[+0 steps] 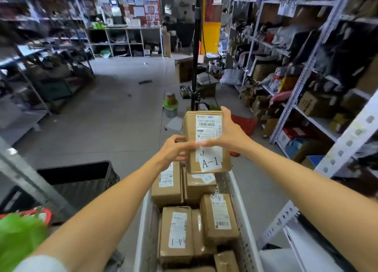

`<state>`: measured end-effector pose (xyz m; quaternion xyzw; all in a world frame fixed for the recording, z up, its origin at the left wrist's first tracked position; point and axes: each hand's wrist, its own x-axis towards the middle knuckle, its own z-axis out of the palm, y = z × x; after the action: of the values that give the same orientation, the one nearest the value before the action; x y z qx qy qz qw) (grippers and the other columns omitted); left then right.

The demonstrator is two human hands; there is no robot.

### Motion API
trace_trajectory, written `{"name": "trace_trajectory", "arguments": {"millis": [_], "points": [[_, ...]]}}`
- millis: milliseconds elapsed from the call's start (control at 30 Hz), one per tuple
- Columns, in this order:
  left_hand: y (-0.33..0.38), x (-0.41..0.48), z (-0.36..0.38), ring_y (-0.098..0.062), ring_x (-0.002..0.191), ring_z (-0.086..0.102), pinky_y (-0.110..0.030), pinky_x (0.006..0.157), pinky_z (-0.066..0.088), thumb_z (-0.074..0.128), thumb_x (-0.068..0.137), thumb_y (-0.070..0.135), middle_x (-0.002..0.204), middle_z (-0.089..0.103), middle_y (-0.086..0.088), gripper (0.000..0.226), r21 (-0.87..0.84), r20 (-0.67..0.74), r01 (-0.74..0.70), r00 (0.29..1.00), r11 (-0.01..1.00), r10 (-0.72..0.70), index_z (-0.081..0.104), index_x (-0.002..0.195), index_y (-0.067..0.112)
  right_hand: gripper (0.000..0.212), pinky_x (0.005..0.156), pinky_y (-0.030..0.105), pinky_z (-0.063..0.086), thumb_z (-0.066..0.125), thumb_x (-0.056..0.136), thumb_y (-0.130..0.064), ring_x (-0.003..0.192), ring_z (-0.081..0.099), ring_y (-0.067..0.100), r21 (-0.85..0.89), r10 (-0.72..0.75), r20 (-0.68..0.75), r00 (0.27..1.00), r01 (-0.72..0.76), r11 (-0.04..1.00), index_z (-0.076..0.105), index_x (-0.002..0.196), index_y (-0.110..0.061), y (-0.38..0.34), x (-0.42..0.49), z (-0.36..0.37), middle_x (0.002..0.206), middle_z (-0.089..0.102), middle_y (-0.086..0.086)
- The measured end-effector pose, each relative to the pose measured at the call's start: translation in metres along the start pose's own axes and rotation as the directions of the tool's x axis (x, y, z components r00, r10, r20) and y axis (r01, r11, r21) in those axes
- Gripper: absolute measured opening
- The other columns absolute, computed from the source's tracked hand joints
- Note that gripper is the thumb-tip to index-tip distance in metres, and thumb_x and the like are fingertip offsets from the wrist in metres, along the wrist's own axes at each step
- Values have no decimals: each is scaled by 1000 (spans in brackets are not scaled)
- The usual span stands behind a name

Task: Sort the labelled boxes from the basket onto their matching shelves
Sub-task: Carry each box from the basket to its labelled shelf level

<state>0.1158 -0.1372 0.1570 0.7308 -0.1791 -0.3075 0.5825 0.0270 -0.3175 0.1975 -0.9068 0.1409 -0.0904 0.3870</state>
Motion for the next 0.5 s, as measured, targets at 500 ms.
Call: {"name": "trace_trajectory", "arguments": {"millis": [500], "points": [[-20, -40, -20, -16, 98, 67, -24, 72, 55, 77, 76, 24, 115, 63, -4, 61, -44, -28, -54, 998, 998, 52, 45, 126, 15, 104, 99, 45, 49, 93, 54, -46, 121, 57, 10, 237, -78, 68, 995, 60, 970, 34, 138, -27, 9, -37, 39, 133, 58, -9]]}}
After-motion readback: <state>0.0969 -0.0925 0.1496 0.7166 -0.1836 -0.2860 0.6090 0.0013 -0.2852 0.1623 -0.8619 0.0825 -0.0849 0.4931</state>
